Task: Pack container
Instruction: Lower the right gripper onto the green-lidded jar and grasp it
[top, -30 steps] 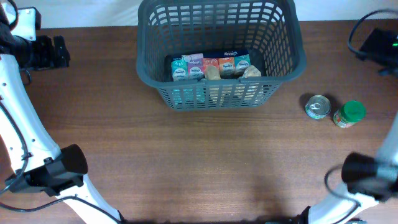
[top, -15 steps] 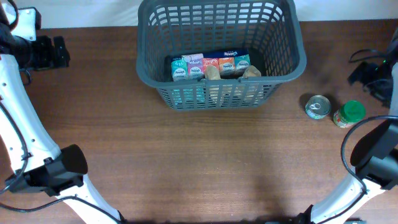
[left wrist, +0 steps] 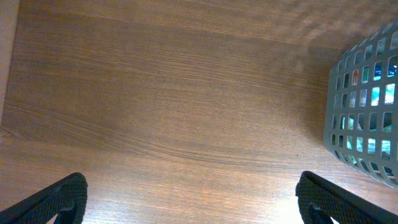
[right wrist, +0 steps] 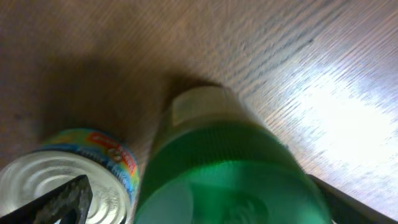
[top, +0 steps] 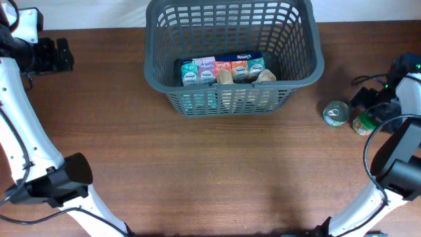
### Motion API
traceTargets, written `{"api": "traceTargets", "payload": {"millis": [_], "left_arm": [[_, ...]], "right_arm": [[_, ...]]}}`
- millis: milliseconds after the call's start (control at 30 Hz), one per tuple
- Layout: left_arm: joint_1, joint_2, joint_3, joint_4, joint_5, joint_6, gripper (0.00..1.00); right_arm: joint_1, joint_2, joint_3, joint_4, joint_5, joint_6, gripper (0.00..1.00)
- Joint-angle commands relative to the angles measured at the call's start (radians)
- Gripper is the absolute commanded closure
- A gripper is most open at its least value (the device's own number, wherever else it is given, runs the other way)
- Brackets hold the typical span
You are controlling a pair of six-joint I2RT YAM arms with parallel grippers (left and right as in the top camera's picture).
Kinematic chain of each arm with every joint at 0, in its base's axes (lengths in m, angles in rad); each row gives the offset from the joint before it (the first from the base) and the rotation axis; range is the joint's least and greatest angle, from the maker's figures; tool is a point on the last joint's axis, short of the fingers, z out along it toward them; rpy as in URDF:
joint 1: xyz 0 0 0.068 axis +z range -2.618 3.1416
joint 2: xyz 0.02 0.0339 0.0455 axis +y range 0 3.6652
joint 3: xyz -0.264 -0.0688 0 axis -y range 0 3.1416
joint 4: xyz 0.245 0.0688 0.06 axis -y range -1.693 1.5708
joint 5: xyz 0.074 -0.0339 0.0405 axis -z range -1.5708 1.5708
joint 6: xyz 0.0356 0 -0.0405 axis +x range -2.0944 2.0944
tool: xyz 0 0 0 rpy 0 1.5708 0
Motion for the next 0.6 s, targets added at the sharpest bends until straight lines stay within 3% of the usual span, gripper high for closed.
{"api": "traceTargets", "payload": {"millis": [0,567], "left_arm": [[0.004,0.009,-0.005,0.0,0.014,-0.01,0.01],[0.004,0.009,-0.005,0.0,0.014,-0.01,0.01]], "right_arm": [[-0.005,-0.012,-0.056,0.043,-0.001,0.028,0.01],[-0.038,-0.014,-0.085,0.13,-0.168,-0.06,0.01]]}}
